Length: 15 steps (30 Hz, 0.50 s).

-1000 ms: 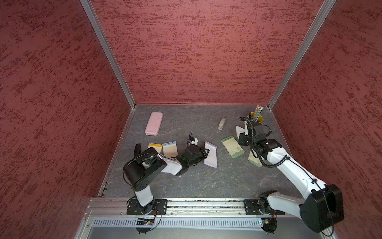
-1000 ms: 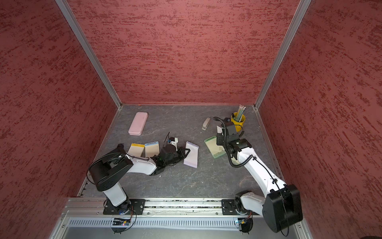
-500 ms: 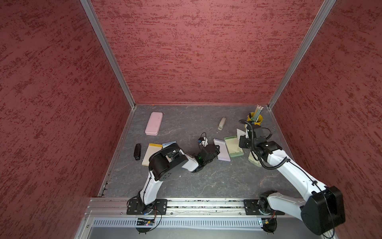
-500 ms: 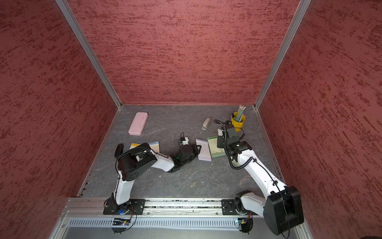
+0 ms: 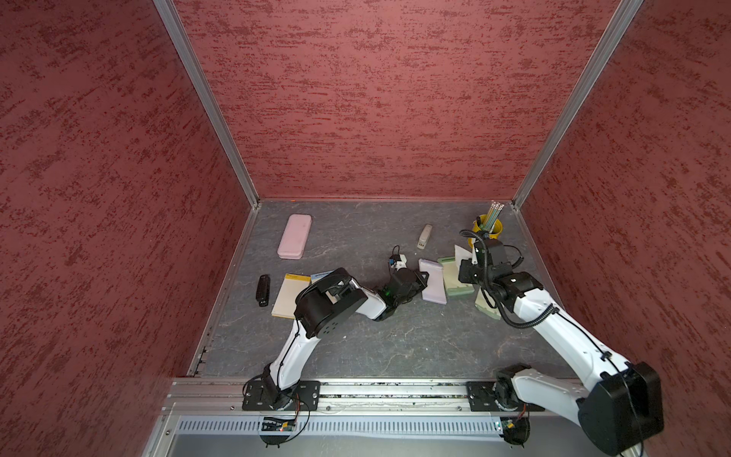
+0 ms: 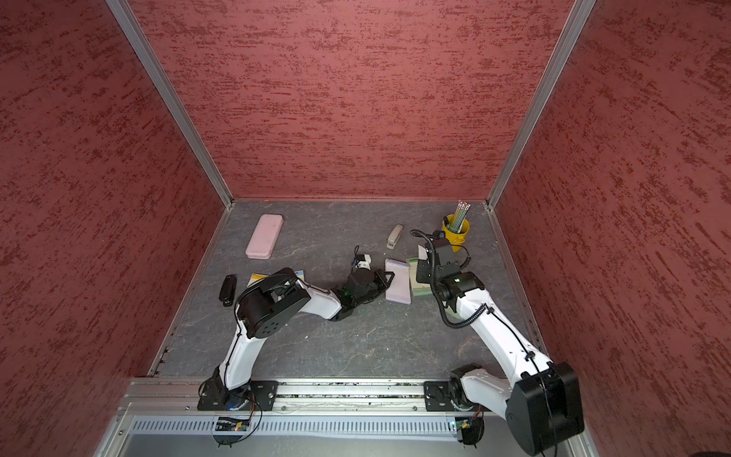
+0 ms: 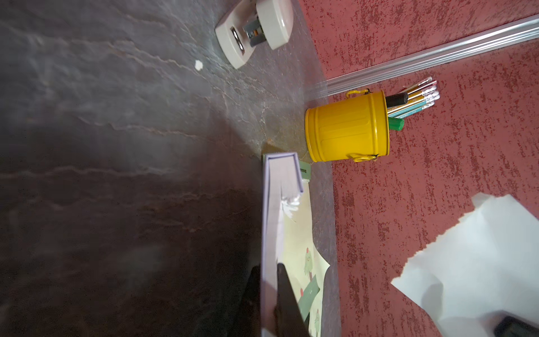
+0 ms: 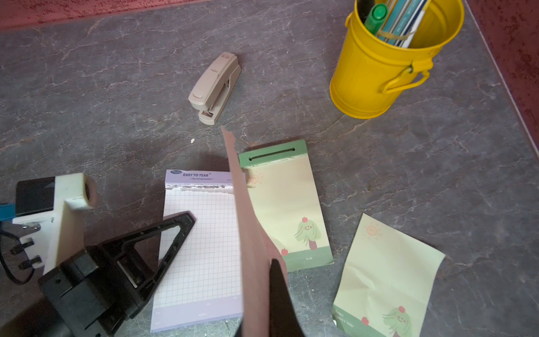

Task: Tear off pages from different memo pads
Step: Place the memo pad at the center of the board.

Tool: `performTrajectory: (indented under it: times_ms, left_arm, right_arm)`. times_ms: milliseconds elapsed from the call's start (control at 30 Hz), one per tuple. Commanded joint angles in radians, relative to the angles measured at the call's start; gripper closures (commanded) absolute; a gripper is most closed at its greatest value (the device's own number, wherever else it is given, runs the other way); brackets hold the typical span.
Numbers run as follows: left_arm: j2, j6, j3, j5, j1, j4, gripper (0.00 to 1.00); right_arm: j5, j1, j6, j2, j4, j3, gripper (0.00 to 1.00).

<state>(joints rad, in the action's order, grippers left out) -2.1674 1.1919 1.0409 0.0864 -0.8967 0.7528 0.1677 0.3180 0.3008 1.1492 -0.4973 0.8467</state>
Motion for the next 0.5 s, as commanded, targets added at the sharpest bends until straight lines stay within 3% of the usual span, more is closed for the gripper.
performTrajectory:
  times_ms: [0,167,467]
  left_arm:
    - [-0.003,-0.051,-0.030,-0.038,0.020,-0.024,0.91]
    - [-0.002,-0.077,-0.024,-0.043,0.031,-0.036,0.78]
    - [0.126,-0.159,-0.053,-0.032,0.043,-0.200,0.36]
  right_arm:
    - [-0.004,0.000,0.021,0.015,0.024,-0.010,1.00]
    - [-0.009,0.000,0.020,0.023,0.023,-0.006,1.00]
    - [-0.011,0.010,0.008,0.044,0.012,0.011,1.00]
